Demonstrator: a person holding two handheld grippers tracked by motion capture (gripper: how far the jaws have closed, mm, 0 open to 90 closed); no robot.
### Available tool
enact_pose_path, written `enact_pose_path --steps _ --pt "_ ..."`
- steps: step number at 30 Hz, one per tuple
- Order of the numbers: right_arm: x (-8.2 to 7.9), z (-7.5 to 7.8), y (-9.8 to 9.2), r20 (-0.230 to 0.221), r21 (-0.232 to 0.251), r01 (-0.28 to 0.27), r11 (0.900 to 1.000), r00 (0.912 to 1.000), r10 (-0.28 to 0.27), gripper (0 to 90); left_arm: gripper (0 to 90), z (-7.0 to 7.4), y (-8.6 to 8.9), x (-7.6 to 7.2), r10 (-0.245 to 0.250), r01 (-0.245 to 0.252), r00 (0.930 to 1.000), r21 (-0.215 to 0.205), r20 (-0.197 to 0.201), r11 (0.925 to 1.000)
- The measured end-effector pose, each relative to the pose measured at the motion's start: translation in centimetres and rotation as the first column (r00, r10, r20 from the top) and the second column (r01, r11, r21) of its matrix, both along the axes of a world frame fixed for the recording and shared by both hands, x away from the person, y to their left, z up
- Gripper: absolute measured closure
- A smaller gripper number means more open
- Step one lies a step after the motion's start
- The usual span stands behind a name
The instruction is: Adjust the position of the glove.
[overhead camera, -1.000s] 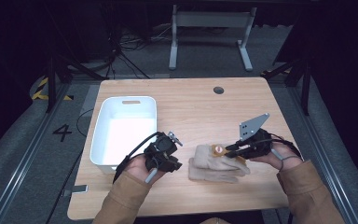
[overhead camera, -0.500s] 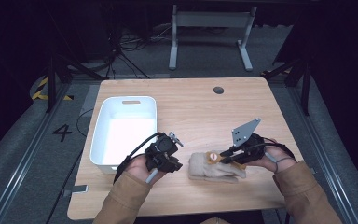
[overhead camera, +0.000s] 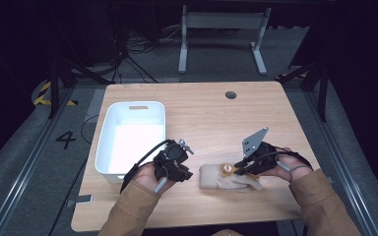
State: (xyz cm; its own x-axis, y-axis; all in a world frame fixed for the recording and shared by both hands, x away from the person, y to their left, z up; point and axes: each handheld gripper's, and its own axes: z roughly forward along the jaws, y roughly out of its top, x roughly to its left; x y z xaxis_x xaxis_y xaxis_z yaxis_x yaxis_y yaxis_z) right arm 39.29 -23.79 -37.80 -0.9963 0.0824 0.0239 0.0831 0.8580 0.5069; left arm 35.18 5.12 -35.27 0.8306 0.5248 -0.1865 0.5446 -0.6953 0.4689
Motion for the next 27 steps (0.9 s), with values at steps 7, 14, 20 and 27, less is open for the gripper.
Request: enact_pose_path --steps 7,14,20,27 --pt "0.2 -1.0 -0.1 -0.005 -0.055 0.007 0.998 1.0000 -0.007 74.0 72.8 -0.1 -0.4 0.1 -0.013 0.013 0.9999 0.006 0.000 0.9999" --pt "0.6 -1.2 -0.5 0.010 -0.038 0.074 0.997 0.9973 -0.073 42.5 70.9 -0.2 -0.7 0.2 -0.020 0.020 0.9998 0.007 -0.002 0.9998" --pt "0.1 0.3 -1.7 0.061 0.072 0.110 0.991 0.9916 -0.114 40.7 65.4 -0.1 -1.2 0.6 -0.041 0.041 0.9991 0.000 -0.008 0.9991" --pt "-0.1 1.1 -3.0 0.110 0.150 0.195 0.969 0.9710 -0.212 43.1 64.8 0.1 -1.9 0.9 -0.058 0.058 0.9983 -0.005 0.002 0.9983"
